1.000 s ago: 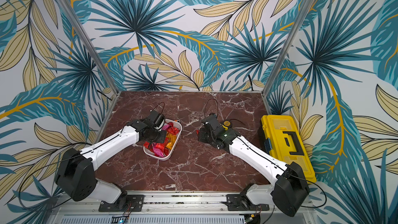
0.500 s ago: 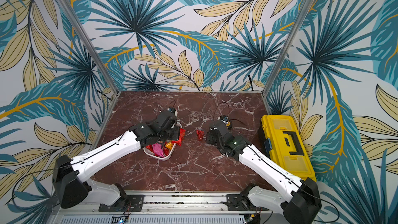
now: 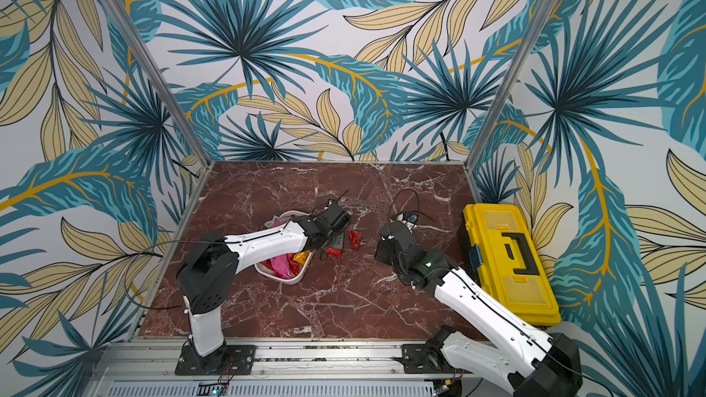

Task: Take the tea bags out of the storage box
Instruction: Place the tea bag at the center of the board, then pick up the tea bag from the storage box.

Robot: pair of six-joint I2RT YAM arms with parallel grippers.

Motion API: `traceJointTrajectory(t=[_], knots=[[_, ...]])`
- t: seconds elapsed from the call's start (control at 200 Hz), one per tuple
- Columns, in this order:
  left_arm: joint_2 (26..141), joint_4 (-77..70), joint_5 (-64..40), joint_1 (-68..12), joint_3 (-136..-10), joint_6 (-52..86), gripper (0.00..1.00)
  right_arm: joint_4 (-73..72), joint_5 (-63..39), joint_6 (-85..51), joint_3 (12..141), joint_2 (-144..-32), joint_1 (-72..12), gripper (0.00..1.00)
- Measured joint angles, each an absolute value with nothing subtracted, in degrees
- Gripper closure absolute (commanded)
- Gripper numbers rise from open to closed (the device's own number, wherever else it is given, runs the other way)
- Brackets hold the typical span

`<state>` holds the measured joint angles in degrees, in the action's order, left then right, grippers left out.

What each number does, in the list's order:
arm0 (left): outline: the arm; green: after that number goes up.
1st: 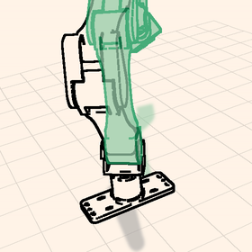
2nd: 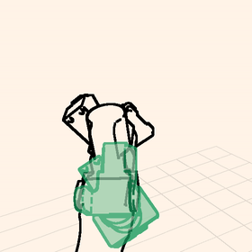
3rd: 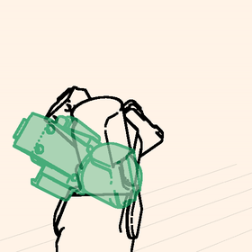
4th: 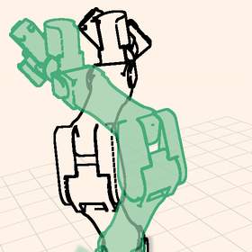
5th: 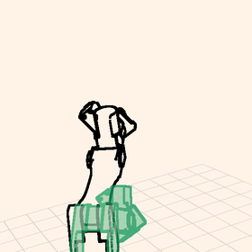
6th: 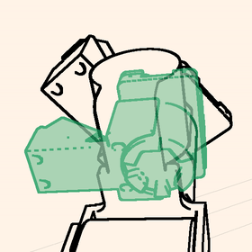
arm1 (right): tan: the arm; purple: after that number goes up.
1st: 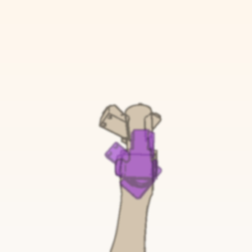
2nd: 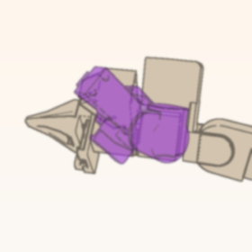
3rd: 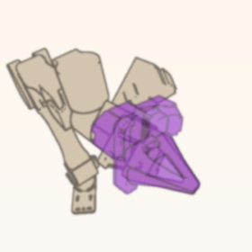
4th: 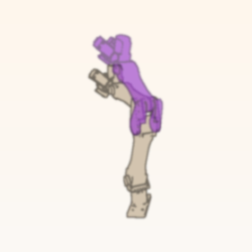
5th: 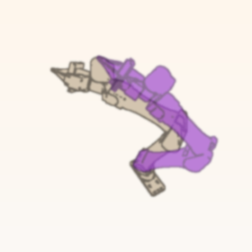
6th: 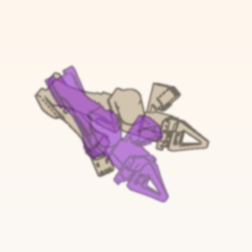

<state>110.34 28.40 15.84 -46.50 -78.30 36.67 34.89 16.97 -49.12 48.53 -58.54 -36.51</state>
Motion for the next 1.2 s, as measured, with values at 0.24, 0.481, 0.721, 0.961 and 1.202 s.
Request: traceJointTrajectory(t=[0.24,0.481,0.721,0.961,1.202], knots=[[113.19,25.34,15.40,-46.04,-78.85,37.95,0.73,35.70,16.16,-48.64,48.73,-58.89,-36.51,0.49],[109.97,23.99,15.86,-45.63,-78.24,38.33,0.45,37.52,14.68,-45.52,52.84,-60.55,-36.45,0.49],[85.49,17.76,17.23,-42.89,-68.51,39.88,0.42,35.31,6.22,-38.89,61.01,-68.58,-36.73,0.49],[67.96,16.16,12.49,-28.27,-56.36,45.89,0.39,30.24,0.69,-31.24,70.08,-81.84,-44.97,0.39],[55.55,18.33,6.55,-15.64,-48.66,50.72,0.39,27.88,1.52,-25.17,79.96,-95.04,-55.13,0.26]])
